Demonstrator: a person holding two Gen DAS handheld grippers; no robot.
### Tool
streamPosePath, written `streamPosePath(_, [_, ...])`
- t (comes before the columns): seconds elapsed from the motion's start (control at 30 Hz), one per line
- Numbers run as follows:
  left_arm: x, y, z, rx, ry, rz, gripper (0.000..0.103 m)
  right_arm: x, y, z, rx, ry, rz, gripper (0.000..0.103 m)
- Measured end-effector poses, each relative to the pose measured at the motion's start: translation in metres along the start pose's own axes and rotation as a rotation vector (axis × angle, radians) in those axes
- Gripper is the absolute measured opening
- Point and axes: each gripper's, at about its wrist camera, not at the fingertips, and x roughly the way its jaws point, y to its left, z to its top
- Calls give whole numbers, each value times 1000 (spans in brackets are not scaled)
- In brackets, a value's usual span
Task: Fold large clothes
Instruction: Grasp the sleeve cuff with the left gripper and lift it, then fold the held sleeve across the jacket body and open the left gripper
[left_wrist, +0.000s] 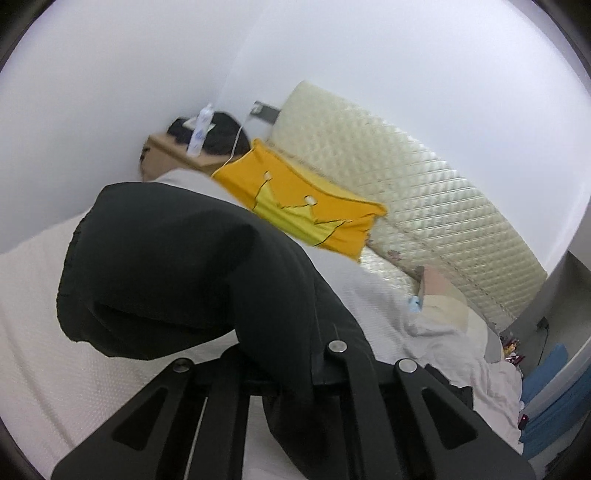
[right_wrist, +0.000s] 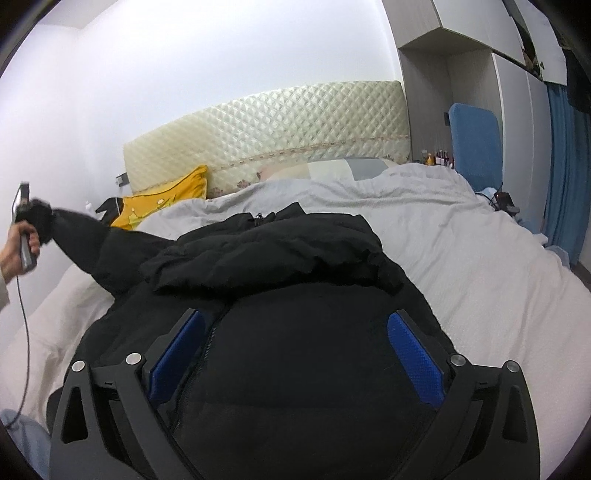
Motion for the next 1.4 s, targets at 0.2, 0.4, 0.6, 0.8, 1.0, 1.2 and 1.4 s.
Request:
streamPosePath(0.2, [-32,-67,-1,129,-61,-31,6,-16,-12,4,4,-34,25,101])
streamPosePath(0.4, [-56,-137,-17,289,-83,-74,6,-29,-28,8,18,-60,50,103])
streamPosePath(0.6, [-71,-199,-43,364,-86,-146,6,-35,-39,10,20,-81,40,103])
streamPosePath(0.8, [-70,-250,-73,378,-54,-208,6,-45,-47,11,22,-109,48,103])
streamPosePath(1.0, [-65,-298,-123,435,-6,-252,7,-50,-65,12,74,-123,61,103])
streamPosePath(1.2, [-51,-335,-184,514,62,-300,7,-51,-77,13,106,-120,72,103])
streamPosePath(1.4, [-32,-355,-249,585,151,-356,8,-49,-78,12,88,-136,27,103])
